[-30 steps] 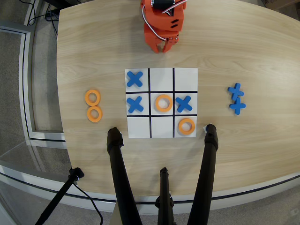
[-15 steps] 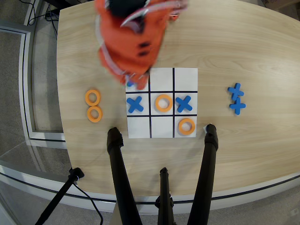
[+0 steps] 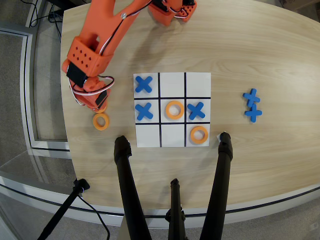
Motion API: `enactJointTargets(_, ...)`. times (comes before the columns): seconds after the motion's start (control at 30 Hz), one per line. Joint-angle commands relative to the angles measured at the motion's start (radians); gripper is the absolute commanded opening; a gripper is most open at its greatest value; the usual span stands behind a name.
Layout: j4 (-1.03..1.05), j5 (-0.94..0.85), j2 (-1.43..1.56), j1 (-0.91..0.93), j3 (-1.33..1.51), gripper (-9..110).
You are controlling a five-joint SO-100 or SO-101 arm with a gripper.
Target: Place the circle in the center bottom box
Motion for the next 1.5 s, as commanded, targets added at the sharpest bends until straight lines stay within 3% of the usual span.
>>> enactJointTargets(0.0,-0.008,-0.008,-0.046,0.011,-0.075,11)
enactJointTargets(0.4,0.031,0.037,-0.078,-0.058,-0.144,14)
enactJointTargets(0.5,0.038,0.038,-0.075,-0.067,-0.147,20)
enactJointTargets(1.47,-0.018,0.034,-0.190,-0.063,-0.149,20)
